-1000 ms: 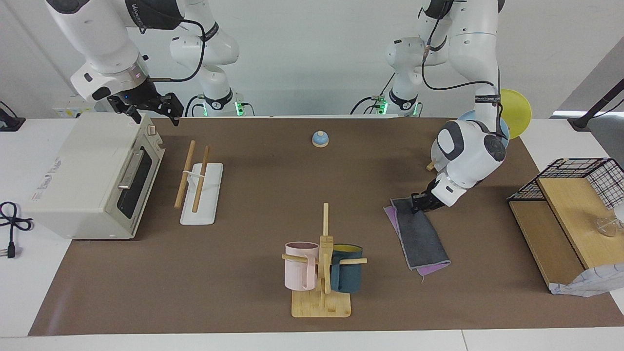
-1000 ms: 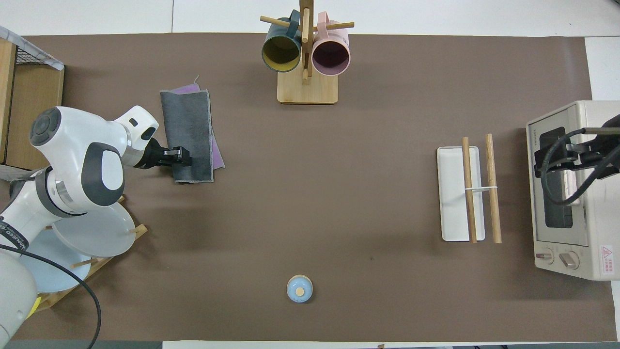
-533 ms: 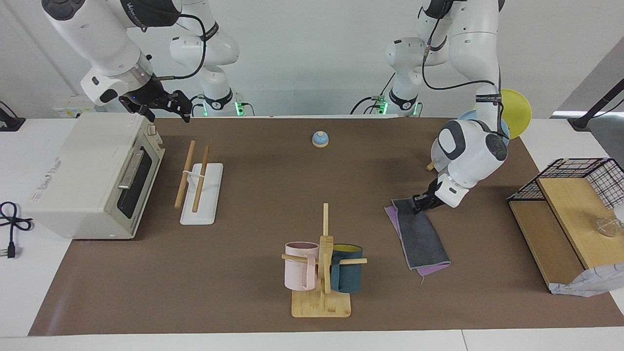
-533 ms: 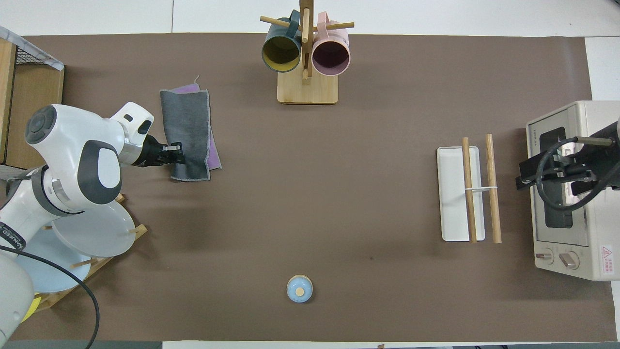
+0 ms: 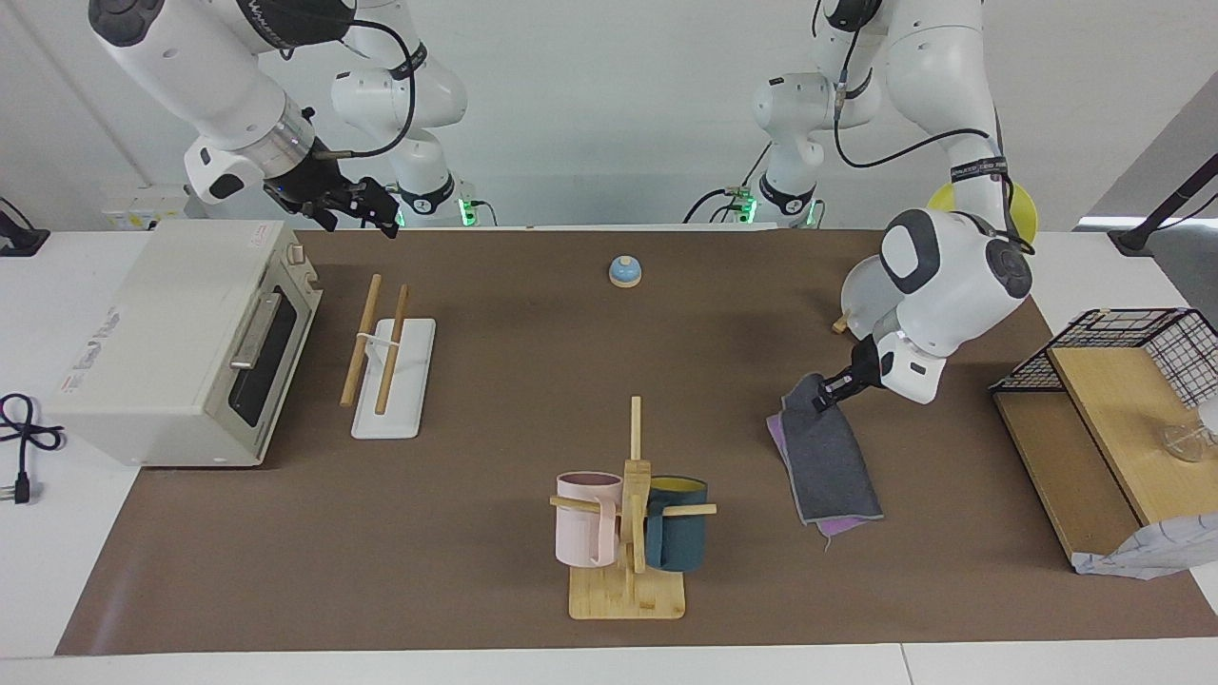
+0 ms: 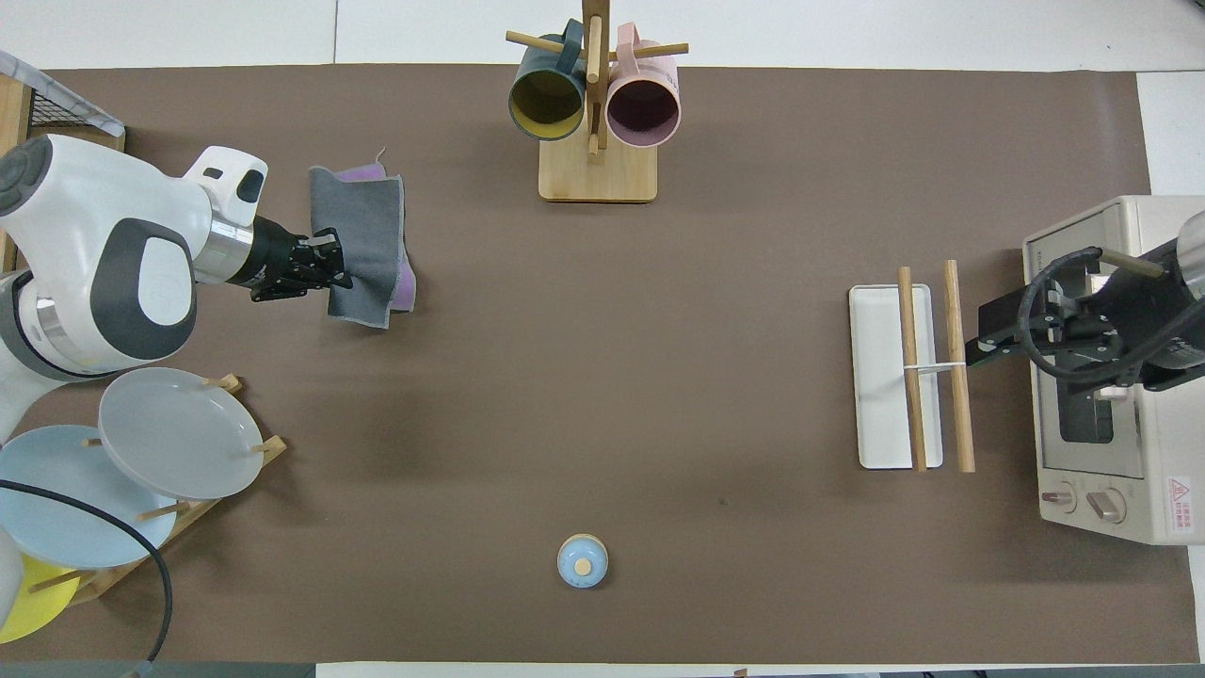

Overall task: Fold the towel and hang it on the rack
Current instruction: 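Lift the towel with the left gripper while the right gripper approaches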

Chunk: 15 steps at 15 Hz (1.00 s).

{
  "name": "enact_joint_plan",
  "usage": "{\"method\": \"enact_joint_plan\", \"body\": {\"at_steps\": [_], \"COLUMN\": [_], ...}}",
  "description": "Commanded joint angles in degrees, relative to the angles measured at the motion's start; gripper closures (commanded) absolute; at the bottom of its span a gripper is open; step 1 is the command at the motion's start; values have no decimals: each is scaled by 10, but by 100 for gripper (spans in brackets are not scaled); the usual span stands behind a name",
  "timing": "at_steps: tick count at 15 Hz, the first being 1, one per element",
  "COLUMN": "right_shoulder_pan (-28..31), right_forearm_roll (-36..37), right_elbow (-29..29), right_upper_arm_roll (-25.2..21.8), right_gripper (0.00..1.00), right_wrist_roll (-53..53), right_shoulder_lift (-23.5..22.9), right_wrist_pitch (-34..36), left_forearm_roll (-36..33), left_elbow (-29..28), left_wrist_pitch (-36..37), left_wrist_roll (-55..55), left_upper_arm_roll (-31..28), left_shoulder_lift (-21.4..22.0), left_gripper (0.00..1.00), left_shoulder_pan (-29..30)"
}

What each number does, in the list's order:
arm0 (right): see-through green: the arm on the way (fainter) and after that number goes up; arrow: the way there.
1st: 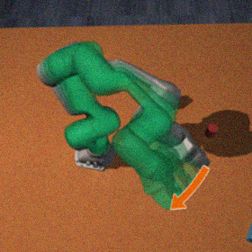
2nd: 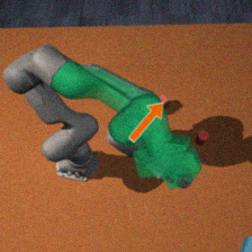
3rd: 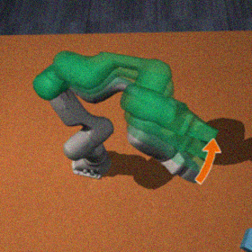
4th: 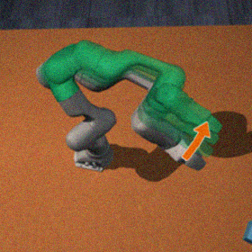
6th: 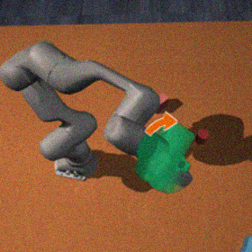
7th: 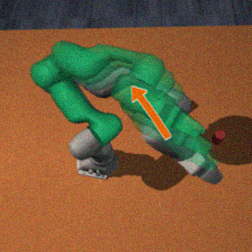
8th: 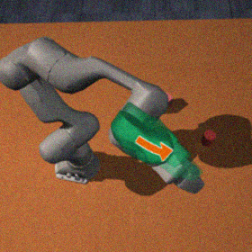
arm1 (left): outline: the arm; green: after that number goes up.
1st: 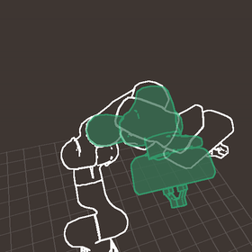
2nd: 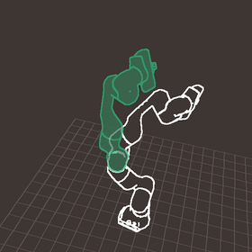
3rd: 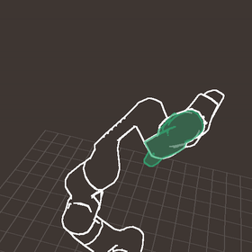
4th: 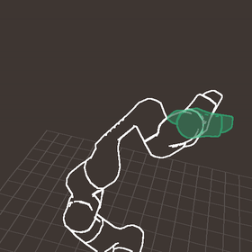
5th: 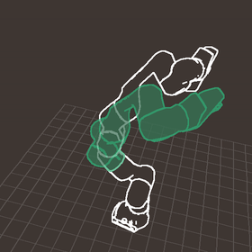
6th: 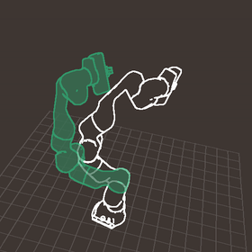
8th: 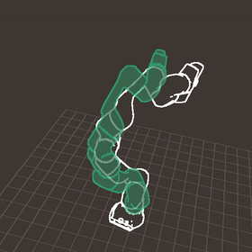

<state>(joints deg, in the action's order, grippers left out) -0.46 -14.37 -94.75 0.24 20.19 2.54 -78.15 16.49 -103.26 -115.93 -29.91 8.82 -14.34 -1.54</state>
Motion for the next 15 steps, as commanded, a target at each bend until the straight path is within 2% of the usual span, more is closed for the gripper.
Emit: {"method": "enact_joint_plan", "body": {"at_steps": [1,6,10,15], "right_shoulder_pan": [1,0,-80,-118], "right_forearm_roll": [-51,-175,-262,-358], "right_elbow": [-46,-114,-161,-180], "right_upper_arm_roll": [0,4,7,7], "right_gripper": [0,0,0,0], "right_wrist_roll": [75,237,416,501], "right_shoulder_lift": [31,55,66,64], "right_wrist_pitch": [-36,-138,-305,-414], "left_forearm_roll": [-15,-15,-6,46], "left_elbow": [19,44,50,47], "left_wrist_pitch": [36,66,78,75], "left_wrist_roll": [-119,-313,-462,-628], "left_upper_arm_roll": [-5,3,38,73], "left_shoulder_lift": [20,52,81,116], "left_gripper": [100,100,100,100], "left_shoulder_pan": [-29,-61,-61,-63]}}
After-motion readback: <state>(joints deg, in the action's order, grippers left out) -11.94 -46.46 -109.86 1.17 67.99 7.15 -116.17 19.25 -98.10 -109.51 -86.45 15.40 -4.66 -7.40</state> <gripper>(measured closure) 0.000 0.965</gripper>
